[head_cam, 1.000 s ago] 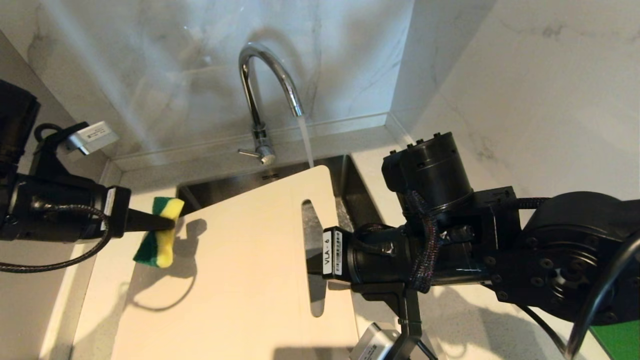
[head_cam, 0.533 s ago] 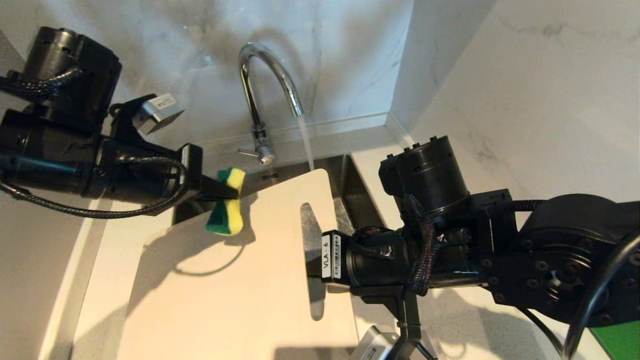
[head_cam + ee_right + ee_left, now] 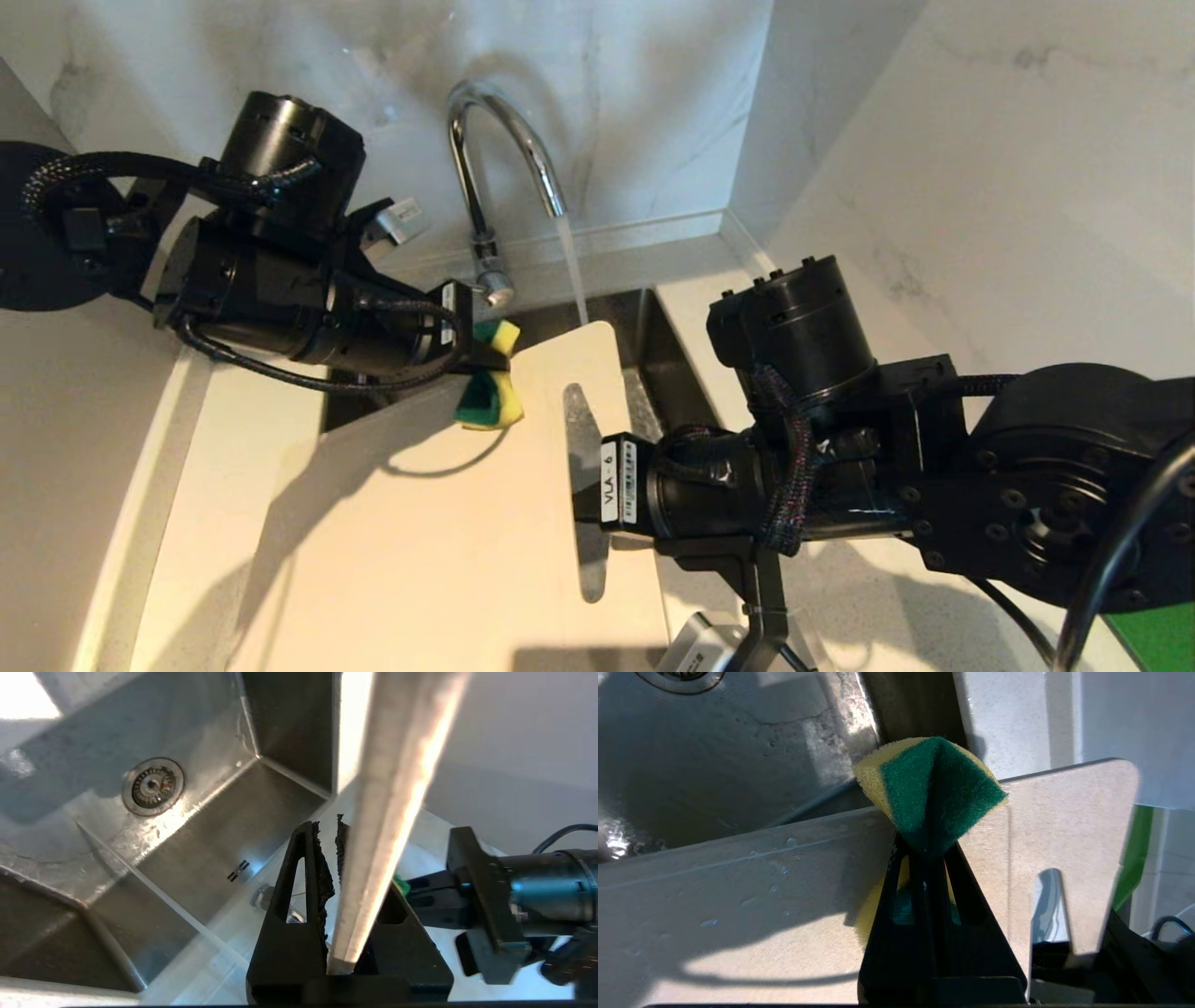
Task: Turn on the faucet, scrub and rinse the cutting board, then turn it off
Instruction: Scrub the cutting board underwater
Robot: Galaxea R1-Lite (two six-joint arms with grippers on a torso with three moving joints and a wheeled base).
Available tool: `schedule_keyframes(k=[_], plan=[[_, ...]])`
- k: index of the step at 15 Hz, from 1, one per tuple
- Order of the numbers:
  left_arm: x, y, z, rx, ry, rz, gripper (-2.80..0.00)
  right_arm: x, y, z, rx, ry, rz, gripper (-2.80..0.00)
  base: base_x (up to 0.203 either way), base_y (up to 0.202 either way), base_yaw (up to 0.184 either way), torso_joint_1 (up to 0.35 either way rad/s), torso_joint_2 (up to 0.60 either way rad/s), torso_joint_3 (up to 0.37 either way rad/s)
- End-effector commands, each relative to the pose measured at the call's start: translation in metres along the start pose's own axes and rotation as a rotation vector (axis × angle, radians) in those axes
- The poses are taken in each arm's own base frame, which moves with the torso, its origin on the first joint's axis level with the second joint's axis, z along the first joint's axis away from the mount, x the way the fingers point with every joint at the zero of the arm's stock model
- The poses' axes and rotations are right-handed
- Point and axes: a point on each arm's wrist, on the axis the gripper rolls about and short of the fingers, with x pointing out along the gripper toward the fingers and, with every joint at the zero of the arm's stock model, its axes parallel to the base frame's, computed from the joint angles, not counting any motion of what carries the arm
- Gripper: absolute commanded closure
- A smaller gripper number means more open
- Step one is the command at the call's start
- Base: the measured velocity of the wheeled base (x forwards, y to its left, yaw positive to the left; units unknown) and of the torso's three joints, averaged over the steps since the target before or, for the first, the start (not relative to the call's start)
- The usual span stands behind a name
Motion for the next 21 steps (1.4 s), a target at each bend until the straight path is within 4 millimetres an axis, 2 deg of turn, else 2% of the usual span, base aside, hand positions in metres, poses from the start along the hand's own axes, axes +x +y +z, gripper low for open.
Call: schedule_keyframes(k=[1,4,8,14,18,21], plan=[[0.009,0.007,-0.006,-0.012,0.037,0.028,0.00,-0.001,-0.001,-0.001,-0.019,0.004,-0.010,0.00,0.000,0.000,0.000,0.000,0.00,0.000],[0.002,0.010,-0.009,-0.013,0.039,0.038,0.00,0.000,-0.001,0.000,-0.019,0.001,-0.008,0.00,0.000,0.000,0.000,0.000,0.00,0.000],[-0.006,0.035,-0.014,-0.042,0.052,0.104,0.00,-0.001,-0.002,-0.002,-0.022,0.008,-0.013,0.00,0.000,0.000,0.000,0.000,0.00,0.000],[-0.024,0.096,-0.034,-0.075,0.089,0.246,0.00,0.001,-0.001,-0.002,-0.020,0.002,-0.010,0.00,0.000,0.000,0.000,0.000,0.00,0.000],[-0.035,0.137,-0.050,-0.090,0.056,0.307,0.00,-0.004,-0.003,-0.003,-0.022,0.014,-0.018,0.00,0.000,0.000,0.000,0.000,0.00,0.000],[-0.046,0.168,-0.055,-0.123,0.049,0.331,0.00,-0.005,-0.003,-0.002,-0.022,0.013,-0.019,0.00,0.000,0.000,0.000,0.000,0.00,0.000]])
